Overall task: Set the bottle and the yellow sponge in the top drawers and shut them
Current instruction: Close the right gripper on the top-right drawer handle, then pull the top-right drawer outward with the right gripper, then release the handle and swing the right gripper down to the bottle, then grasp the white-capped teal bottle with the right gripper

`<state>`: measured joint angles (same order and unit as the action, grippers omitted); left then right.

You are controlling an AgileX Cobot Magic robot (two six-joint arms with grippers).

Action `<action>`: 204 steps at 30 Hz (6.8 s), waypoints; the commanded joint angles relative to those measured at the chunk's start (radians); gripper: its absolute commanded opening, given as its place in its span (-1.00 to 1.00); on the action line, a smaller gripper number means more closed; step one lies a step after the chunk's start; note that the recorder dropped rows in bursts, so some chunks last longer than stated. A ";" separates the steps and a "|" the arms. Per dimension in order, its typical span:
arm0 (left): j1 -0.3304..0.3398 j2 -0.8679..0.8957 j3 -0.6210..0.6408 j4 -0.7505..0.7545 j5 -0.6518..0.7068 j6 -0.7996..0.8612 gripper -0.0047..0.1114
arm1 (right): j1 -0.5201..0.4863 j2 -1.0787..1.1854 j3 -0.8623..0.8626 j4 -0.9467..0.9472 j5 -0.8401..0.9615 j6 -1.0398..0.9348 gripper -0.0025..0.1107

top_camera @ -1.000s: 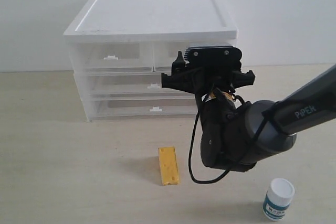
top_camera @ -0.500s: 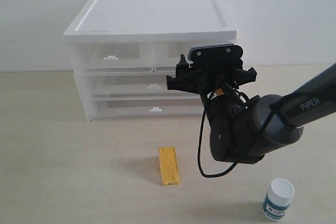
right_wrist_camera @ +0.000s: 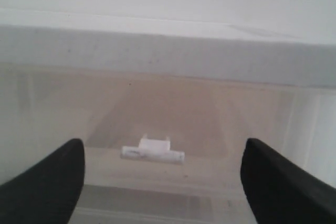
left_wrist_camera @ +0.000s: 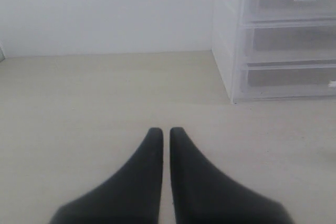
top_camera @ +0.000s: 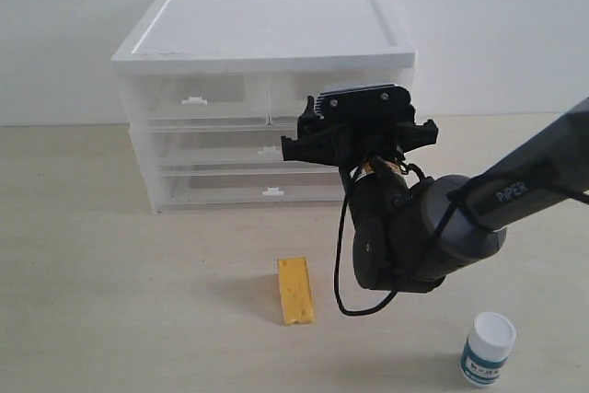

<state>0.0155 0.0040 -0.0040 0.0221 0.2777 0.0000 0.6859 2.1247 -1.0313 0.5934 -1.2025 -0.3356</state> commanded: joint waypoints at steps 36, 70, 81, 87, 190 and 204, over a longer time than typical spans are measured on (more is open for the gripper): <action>0.004 -0.004 0.004 -0.007 -0.007 0.000 -0.84 | 0.044 -0.014 -0.030 0.184 0.068 -0.065 -0.96; 0.004 -0.004 0.004 -0.007 -0.007 0.000 -0.84 | 0.292 -0.256 0.276 0.407 0.024 -0.065 0.13; 0.004 -0.004 0.004 -0.007 -0.007 0.000 -0.84 | 0.292 -0.490 0.276 0.570 0.611 -0.394 0.43; 0.004 -0.004 0.004 -0.007 -0.007 0.000 -0.84 | 0.290 -0.608 0.276 0.667 0.950 -0.694 -0.01; 0.004 -0.004 0.004 -0.007 -0.007 0.000 -0.84 | -0.187 -0.519 0.243 -0.628 1.952 0.188 -0.16; 0.004 -0.004 0.004 -0.007 -0.007 0.000 -0.84 | -0.187 -0.573 0.239 -0.628 1.926 0.149 -0.96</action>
<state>0.0155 0.0040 -0.0040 0.0221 0.2777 0.0000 0.5051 1.5955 -0.7951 -0.0345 0.7218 -0.1568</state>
